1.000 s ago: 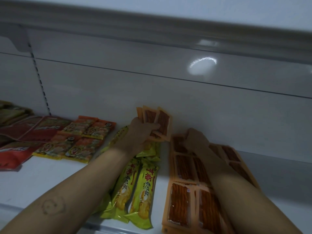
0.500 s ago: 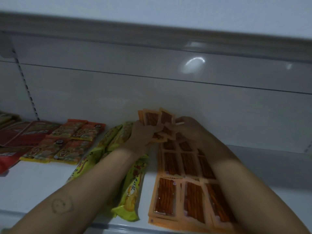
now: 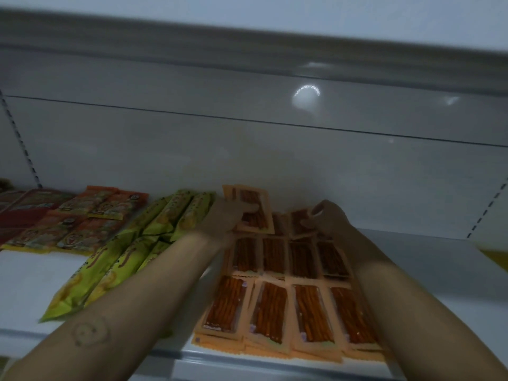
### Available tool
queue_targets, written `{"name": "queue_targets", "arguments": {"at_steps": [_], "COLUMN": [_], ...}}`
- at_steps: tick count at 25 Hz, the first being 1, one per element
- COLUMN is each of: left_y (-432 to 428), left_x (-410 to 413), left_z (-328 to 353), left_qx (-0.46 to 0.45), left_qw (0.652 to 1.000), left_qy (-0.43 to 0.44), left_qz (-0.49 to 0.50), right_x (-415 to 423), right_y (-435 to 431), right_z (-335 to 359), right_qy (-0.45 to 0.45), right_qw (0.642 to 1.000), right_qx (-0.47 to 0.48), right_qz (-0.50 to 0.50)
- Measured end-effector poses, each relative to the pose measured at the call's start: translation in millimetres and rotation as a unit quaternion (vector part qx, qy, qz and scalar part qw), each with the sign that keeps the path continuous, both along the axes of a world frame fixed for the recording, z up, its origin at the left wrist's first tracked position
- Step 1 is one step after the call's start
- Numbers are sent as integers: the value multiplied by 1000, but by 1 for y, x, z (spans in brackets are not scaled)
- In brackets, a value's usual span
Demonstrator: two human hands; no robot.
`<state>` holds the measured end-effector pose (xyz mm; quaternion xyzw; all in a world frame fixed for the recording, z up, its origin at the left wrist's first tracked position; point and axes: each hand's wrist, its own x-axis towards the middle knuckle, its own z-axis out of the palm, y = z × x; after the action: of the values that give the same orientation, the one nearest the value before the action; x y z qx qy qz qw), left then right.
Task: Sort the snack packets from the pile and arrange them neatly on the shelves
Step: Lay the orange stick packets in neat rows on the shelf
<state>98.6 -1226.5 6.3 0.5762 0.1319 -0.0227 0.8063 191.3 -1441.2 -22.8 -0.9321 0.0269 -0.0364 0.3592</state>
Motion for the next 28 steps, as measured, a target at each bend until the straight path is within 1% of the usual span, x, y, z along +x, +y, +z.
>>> {"name": "queue_targets", "arguments": {"at_steps": [2,4,6,7,8,9,10,11,12,13,14,15,16,17,18,19,20,21,22,23,24,25,27,28], "left_y": [-12,-16,-21,-24,-27,-29,-32,-34,-40,-46,-53,-57,-61,-61,-57,-56,-56,-56,-60,-63,-69,-71,-71,-69], "left_x": [0,-2,-4,-3,-3,-4,-3,-1,-1,-2,1,4,4,9,18,26,27,24,17,9,6,6,8,9], "left_z": [-2,-4,-4,-5,-5,-4,-6,-7,-5,-3,-2,-2,-1,-4,-8,-13,-15,-14,-14,-14,-15,-17,-24,-24], "left_qx": [13,24,22,22,25,33,29,31,21,9,-2,-20,-32,-17,-60,-68,-25,-7,39,60,27,16,46,63], "left_qw": [1000,999,999,999,999,998,998,997,997,998,998,998,998,998,998,998,1000,1000,999,998,1000,1000,999,998], "left_qy": [-7,-18,-13,-19,-23,-32,-43,-50,-54,-57,-61,-62,-59,-54,-29,-2,13,12,3,-8,10,12,2,-4], "left_qz": [2,14,36,37,35,40,41,42,41,34,24,15,5,8,2,-9,-2,2,2,-2,-10,-20,-19,-14], "right_x": [1,3,1,-1,-4,-10,-15,-22,-32,-40,-41,-40,-35,-30,-21,-15,-11,-8,-6,-4,-3,-1,1,2], "right_y": [1,3,3,3,3,2,2,4,8,10,8,4,-3,-13,-27,-42,-56,-66,-72,-74,-73,-71,-66,-65], "right_z": [-3,-6,-6,-4,-1,4,10,18,26,33,36,38,38,38,33,27,18,9,-2,-11,-18,-24,-29,-29], "right_qy": [-2,18,33,23,-5,-45,-68,-64,-34,-7,-3,-15,-32,-40,-39,-33,-24,-16,-11,-14,-23,-36,-60,-69], "right_qw": [997,987,976,973,975,983,992,994,983,966,958,956,959,959,956,955,959,966,972,977,980,981,987,992], "right_qx": [-75,-152,-208,-225,-218,-176,-95,16,126,191,207,210,220,247,277,291,281,259,233,213,197,188,148,105], "right_qz": [29,50,52,45,37,36,49,82,128,172,200,204,177,133,88,50,20,0,-12,-20,-26,-28,-24,-18]}}
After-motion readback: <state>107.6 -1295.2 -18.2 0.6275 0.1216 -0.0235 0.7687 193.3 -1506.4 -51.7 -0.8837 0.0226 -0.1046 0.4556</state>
